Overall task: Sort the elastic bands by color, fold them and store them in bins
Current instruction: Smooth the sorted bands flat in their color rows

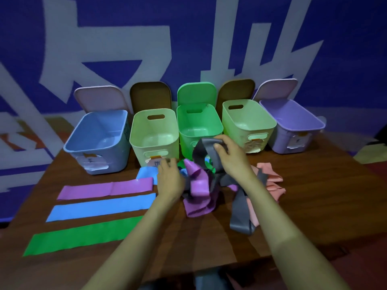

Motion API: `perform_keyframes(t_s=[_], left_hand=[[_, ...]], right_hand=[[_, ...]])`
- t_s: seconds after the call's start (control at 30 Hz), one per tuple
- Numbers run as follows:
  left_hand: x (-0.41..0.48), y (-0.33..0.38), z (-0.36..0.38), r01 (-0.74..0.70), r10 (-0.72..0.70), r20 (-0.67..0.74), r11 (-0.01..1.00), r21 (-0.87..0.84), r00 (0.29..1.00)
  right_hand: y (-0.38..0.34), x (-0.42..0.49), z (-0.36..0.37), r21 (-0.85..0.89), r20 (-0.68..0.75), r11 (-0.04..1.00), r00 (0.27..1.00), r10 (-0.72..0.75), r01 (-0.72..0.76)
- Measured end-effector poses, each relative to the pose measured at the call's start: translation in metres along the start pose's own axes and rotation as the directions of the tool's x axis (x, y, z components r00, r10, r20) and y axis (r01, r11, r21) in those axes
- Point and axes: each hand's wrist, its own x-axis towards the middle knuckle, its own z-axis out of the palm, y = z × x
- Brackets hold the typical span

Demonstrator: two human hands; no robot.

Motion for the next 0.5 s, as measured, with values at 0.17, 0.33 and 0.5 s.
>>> perform_keyframes(t_s=[0.17, 0.33, 0.5], left_hand=[[-0.026, 0.016, 0.002, -0.188, 0.274, 0.267, 0.933, -0.307, 0.924], [-0.030, -0.003, 0.025, -0.089, 0.078, 0.443, 0.996, 0.005, 0.893], [-0.022, -0.016, 0.016, -0.059, 0.099, 0.242, 0.984, -0.170, 0.965]], right_hand=[[-0.002, -0.008, 0.005, 0.139, 0.049, 0.986, 0.995, 0.085, -0.091], [0.007, -0.015, -0.003, 0.030, -0.057, 0.990, 0.988, 0.142, -0.141], [0.039, -0.023, -0.008, -0.234, -0.220, 0.946, 0.960, 0.175, -0.226]])
